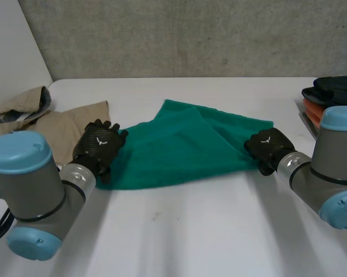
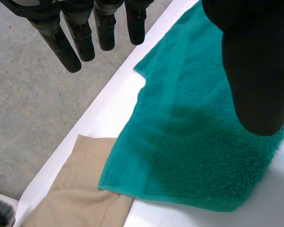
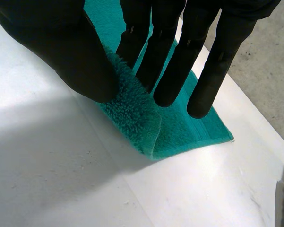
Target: Fold the laundry.
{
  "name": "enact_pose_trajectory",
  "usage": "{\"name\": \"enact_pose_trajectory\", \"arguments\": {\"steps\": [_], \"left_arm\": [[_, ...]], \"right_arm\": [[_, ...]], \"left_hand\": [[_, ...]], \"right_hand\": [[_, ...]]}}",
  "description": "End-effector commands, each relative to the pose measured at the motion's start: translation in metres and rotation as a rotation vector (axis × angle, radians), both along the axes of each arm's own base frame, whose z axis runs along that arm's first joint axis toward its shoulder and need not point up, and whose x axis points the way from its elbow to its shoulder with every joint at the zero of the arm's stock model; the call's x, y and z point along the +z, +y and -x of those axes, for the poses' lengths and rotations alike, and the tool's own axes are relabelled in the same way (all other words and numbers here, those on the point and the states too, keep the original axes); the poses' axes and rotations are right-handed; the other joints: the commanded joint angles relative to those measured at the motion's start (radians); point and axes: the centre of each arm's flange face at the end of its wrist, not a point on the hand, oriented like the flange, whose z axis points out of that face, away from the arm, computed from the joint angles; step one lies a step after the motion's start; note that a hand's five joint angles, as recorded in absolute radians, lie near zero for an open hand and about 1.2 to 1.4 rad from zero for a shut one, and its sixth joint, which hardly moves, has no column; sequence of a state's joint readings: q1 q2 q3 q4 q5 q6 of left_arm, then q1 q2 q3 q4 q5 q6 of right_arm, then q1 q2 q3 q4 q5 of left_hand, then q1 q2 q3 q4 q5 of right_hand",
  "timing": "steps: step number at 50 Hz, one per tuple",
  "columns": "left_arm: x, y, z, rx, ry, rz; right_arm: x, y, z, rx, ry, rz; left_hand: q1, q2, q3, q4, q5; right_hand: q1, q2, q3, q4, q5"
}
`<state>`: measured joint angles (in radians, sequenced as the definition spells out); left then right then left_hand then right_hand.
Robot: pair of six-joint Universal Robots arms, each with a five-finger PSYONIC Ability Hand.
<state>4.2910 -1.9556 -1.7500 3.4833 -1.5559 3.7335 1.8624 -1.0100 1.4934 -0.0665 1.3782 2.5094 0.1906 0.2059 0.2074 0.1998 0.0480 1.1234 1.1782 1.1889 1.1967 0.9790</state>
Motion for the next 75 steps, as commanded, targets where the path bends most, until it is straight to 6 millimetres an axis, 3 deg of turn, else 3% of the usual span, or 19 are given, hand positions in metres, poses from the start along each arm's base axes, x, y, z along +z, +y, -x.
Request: {"name": "enact_pose_trajectory", "arguments": {"steps": [1,4,14,34,37,38,40,45,49,50,53,57,60,63,66,70,72,75], "left_arm": [[0.016,-0.028,-0.011,-0.044,-0.025,0.008],[0.015,-0.047,-0.020,-0.086,-0.033,-0.056],[-0.020,-0.064,-0.039,-0.205,-0.151,-0.347],[-0.035,-0.080,-0.039,-0.203,-0.149,-0.309],[-0.038,-0.082,-0.036,-0.207,-0.151,-0.294],[-0.035,-0.083,-0.035,-0.208,-0.150,-0.278],[-0.032,-0.083,-0.034,-0.210,-0.146,-0.263],[-0.003,-0.071,-0.025,-0.217,-0.102,-0.214],[0.041,-0.054,-0.018,-0.206,0.009,-0.146],[0.058,-0.045,-0.016,-0.203,0.054,-0.123],[0.081,-0.031,-0.014,-0.201,0.114,-0.092],[0.133,0.009,-0.010,-0.235,0.211,0.013],[0.164,0.032,-0.010,-0.253,0.270,0.086],[0.190,0.049,-0.013,-0.249,0.349,0.147],[0.202,0.058,-0.015,-0.236,0.413,0.164],[0.195,0.056,-0.014,-0.207,0.441,0.120],[0.188,0.053,-0.013,-0.197,0.437,0.095],[0.171,0.047,-0.011,-0.176,0.417,0.046]], "right_arm": [[0.002,0.004,0.001,0.001,0.004,-0.008],[0.000,0.005,0.001,0.001,0.007,-0.014],[-0.001,0.006,0.003,-0.005,0.008,-0.020],[-0.006,0.008,0.003,0.008,0.031,-0.021],[-0.005,0.008,0.004,0.005,0.031,-0.021],[-0.006,0.009,0.004,0.005,0.032,-0.023],[-0.005,0.009,0.004,0.003,0.033,-0.021],[0.003,0.009,0.006,-0.016,0.034,-0.002],[0.026,0.006,0.012,-0.049,0.021,0.049],[0.039,0.003,0.015,-0.063,0.013,0.075],[0.065,-0.001,0.022,-0.090,-0.008,0.125],[0.133,-0.008,0.036,-0.145,-0.096,0.234],[0.179,-0.008,0.035,-0.144,-0.175,0.308],[0.208,-0.009,0.026,-0.106,-0.233,0.358],[0.224,-0.016,0.009,-0.042,-0.286,0.403],[0.223,-0.031,-0.021,0.032,-0.330,0.440],[0.217,-0.037,-0.035,0.062,-0.339,0.449],[0.191,-0.045,-0.063,0.123,-0.347,0.435]], "left_hand": [[0.116,0.101,0.100,0.107,0.084],[0.310,0.295,0.293,0.301,0.278],[0.392,0.377,0.376,0.383,0.361],[0.592,0.577,0.575,0.583,0.560],[0.850,0.834,0.833,0.840,0.818],[1.170,1.155,1.154,1.161,1.139],[1.206,1.190,1.189,1.196,1.174],[1.206,1.190,1.189,1.196,1.174],[1.206,1.190,1.189,1.196,1.174],[1.206,1.190,1.189,1.196,1.174],[1.206,1.190,1.189,1.196,1.174],[1.206,1.190,1.189,1.196,1.174],[1.206,1.190,1.189,1.196,1.174],[1.206,1.190,1.189,1.196,1.174],[1.206,1.190,1.189,1.196,1.174],[1.206,1.190,1.189,1.196,1.174],[1.206,1.190,1.189,1.196,1.174],[1.206,1.190,1.189,1.196,1.174]], "right_hand": [[0.273,0.218,0.207,0.200,0.243],[0.273,0.218,0.207,0.200,0.243],[0.273,0.218,0.207,0.200,0.243],[0.273,0.218,0.207,0.200,0.243],[0.273,0.218,0.207,0.200,0.243],[0.273,0.218,0.207,0.200,0.243],[0.273,0.218,0.207,0.200,0.243],[0.273,0.218,0.207,0.200,0.243],[0.273,0.218,0.207,0.200,0.243],[0.273,0.218,0.207,0.200,0.243],[0.273,0.218,0.207,0.200,0.243],[0.273,0.218,0.207,0.200,0.243],[0.273,0.218,0.207,0.200,0.243],[0.273,0.218,0.207,0.200,0.243],[0.273,0.218,0.207,0.200,0.243],[0.273,0.218,0.207,0.200,0.243],[0.273,0.218,0.207,0.200,0.243],[0.273,0.218,0.207,0.200,0.243]]}}
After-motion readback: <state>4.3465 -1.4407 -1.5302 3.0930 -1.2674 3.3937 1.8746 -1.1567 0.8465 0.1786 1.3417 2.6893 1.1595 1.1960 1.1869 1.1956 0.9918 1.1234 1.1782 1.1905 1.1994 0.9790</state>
